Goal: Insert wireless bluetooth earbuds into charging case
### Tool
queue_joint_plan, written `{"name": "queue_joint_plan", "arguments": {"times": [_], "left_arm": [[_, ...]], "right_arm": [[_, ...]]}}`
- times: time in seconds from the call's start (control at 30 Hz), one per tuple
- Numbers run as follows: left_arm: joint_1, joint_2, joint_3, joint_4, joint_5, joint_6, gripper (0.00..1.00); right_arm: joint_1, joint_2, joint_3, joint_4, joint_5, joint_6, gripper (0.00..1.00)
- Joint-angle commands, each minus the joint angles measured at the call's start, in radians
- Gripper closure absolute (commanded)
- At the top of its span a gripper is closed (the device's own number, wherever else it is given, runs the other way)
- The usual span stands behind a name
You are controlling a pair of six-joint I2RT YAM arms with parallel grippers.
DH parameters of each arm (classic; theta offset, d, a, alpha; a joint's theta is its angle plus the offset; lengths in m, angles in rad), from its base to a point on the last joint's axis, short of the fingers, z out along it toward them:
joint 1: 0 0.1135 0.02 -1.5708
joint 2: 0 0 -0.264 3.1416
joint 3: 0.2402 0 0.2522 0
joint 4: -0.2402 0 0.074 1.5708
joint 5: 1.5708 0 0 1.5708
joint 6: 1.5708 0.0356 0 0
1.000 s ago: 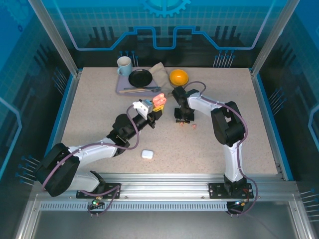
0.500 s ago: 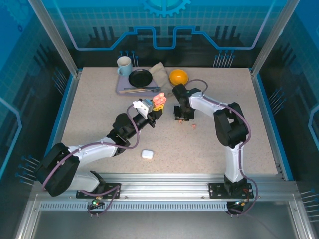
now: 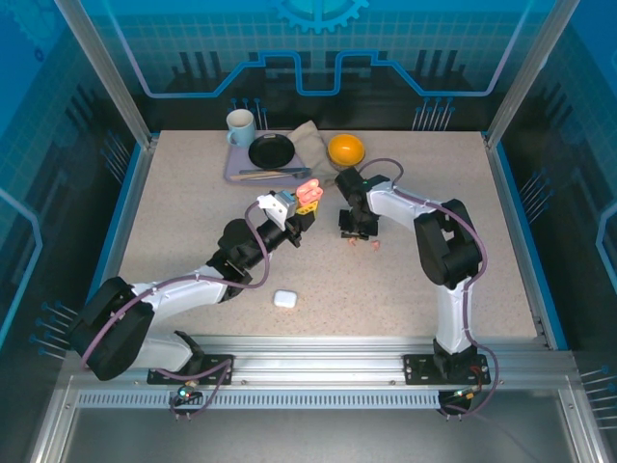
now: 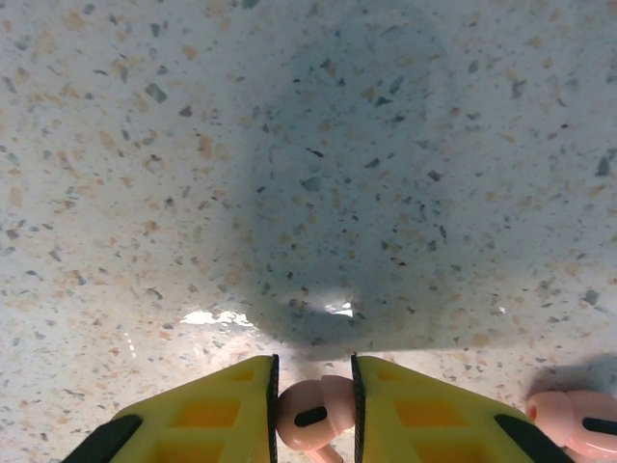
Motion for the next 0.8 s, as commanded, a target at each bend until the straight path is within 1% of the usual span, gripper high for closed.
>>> {"name": "queue_joint_plan", "arguments": {"times": [0.0,0.17,0.37,0.47,0.6,0.77], "left_arm": [[0.008,-0.004,0.034,0.015,0.018,-0.021,1.0],[0.008,-0.003,0.036,0.015,0.021,-0.022,1.0],[0.007,-0.002,0.036,0.015,0.021,-0.021,1.0],[0.007,-0.003,0.036,0.014,0.021,-0.021,1.0],[0.007,-0.002,0.037,0.014,0.021,-0.021,1.0],[0.007,0.0,0.042,0.013,0.024,-0.021,1.0]], "right_arm": [[0.014,0.038,0.023,-0.066,0.049,0.002,0.73],[0.023,0.064,0.037,-0.088,0.069,0.006,0.68],[0.025,0.071,0.034,-0.084,0.067,0.016,0.66],[0.024,0.07,0.034,-0.085,0.064,0.021,0.63],[0.027,0.066,0.035,-0.1,0.059,0.043,0.62],[0.033,0.067,0.036,-0.112,0.045,0.085,0.62]]}}
